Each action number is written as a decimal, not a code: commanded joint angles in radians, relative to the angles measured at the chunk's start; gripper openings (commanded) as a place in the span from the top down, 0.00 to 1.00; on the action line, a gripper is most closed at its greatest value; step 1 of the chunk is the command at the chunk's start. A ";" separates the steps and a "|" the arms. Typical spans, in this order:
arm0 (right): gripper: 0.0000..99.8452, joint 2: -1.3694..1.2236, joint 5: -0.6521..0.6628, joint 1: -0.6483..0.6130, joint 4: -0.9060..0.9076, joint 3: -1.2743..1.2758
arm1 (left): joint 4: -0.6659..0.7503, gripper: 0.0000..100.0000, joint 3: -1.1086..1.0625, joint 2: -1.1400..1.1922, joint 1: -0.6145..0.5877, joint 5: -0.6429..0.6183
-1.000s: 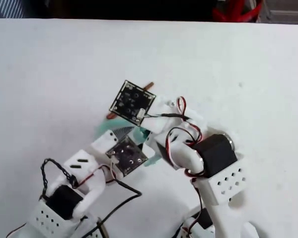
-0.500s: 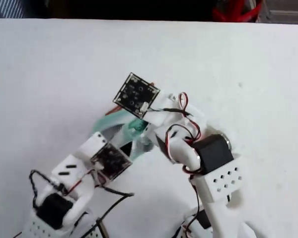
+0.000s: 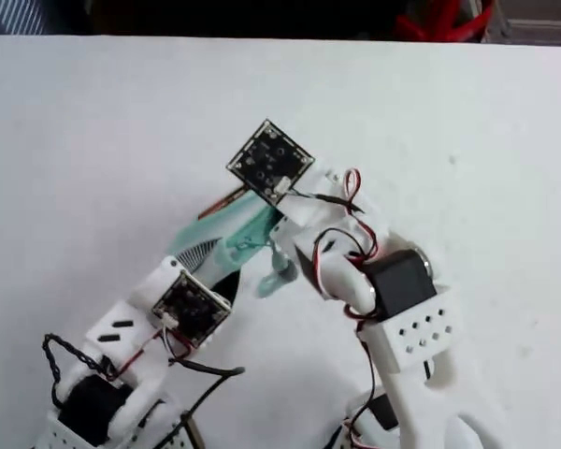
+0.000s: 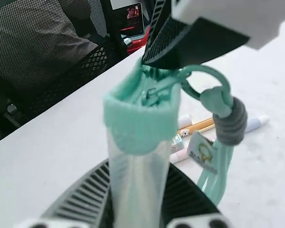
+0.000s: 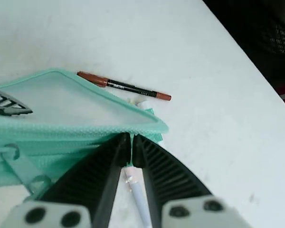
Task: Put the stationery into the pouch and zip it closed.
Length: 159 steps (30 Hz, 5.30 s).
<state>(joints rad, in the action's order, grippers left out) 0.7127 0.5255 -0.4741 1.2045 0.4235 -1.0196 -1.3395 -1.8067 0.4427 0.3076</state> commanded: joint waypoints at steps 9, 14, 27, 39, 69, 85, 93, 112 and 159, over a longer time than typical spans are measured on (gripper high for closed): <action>0.79 0.329 0.152 -0.104 0.243 0.066 | -0.008 0.98 0.040 -0.019 -0.008 -0.023; 0.79 0.453 0.068 -0.226 0.142 0.164 | -0.008 0.98 0.040 -0.019 -0.008 -0.023; 0.79 0.417 -0.269 -0.340 -0.033 0.241 | -0.008 0.98 0.040 -0.019 -0.008 -0.023; 0.70 0.407 -0.232 -0.409 0.073 0.129 | -0.014 0.98 0.040 -0.019 -0.008 -0.023; 0.98 0.458 -0.060 -0.377 0.027 0.121 | -0.015 0.88 0.052 -0.019 -0.005 -0.032; 0.98 0.417 -0.087 -0.450 0.061 0.086 | -0.063 0.98 0.118 -0.019 -0.008 -0.089; 0.98 0.406 -0.072 -0.305 0.093 -0.006 | -0.066 0.98 0.084 -0.019 -0.002 -0.029; 0.98 0.228 0.012 -0.019 -0.084 0.040 | -0.066 0.98 0.086 -0.019 -0.005 -0.029; 0.79 0.073 0.210 0.185 0.120 0.094 | 0.158 0.98 0.107 -0.012 -0.346 -0.238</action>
<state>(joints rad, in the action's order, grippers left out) 0.9398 0.7020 -0.2977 1.3226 0.5370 -0.8109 -1.2643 -1.8159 0.1680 0.0775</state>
